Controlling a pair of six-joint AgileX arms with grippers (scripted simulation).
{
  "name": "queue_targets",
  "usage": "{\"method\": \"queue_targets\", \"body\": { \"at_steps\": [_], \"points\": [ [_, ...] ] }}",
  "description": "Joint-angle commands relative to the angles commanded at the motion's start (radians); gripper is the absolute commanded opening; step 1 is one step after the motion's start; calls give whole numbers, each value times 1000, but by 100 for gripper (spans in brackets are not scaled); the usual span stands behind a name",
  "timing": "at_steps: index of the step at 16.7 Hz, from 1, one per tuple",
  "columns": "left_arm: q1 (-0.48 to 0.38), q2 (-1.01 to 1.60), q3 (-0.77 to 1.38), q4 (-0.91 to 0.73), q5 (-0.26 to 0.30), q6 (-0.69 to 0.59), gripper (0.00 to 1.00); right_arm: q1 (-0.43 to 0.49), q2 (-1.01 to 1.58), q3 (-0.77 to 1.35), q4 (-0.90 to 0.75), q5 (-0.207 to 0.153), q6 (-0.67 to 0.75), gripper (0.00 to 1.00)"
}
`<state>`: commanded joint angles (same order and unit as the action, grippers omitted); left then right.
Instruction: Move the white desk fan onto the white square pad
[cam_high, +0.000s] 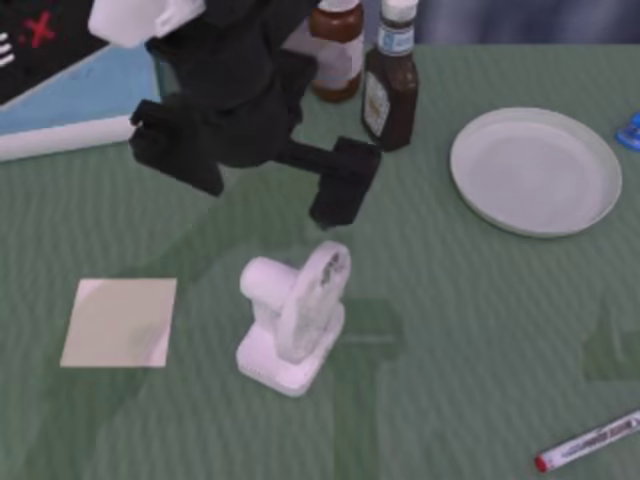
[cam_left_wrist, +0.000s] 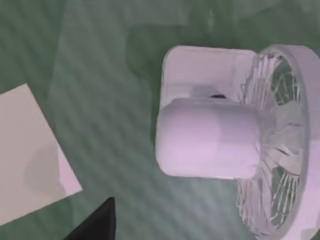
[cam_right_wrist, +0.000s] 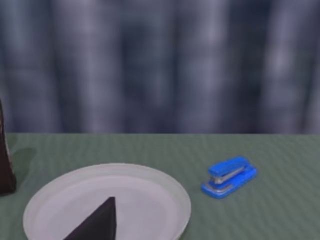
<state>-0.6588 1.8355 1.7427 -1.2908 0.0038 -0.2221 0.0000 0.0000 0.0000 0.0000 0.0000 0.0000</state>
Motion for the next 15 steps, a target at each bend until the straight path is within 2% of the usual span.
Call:
{"method": "queue_targets", "body": {
  "at_steps": [3,6,11,15],
  "points": [
    [-54,145,129,-117,0,-18,100,0,0,0,0,0,0,100],
    [-76,197,174,-164,-1,-25,100,0,0,0,0,0,0,100],
    [-72,195,168,-159,0,-24,100,0,0,0,0,0,0,100],
    [-73,192,67,-62,-1,-22,100,0,0,0,0,0,0,100]
  ]
}}
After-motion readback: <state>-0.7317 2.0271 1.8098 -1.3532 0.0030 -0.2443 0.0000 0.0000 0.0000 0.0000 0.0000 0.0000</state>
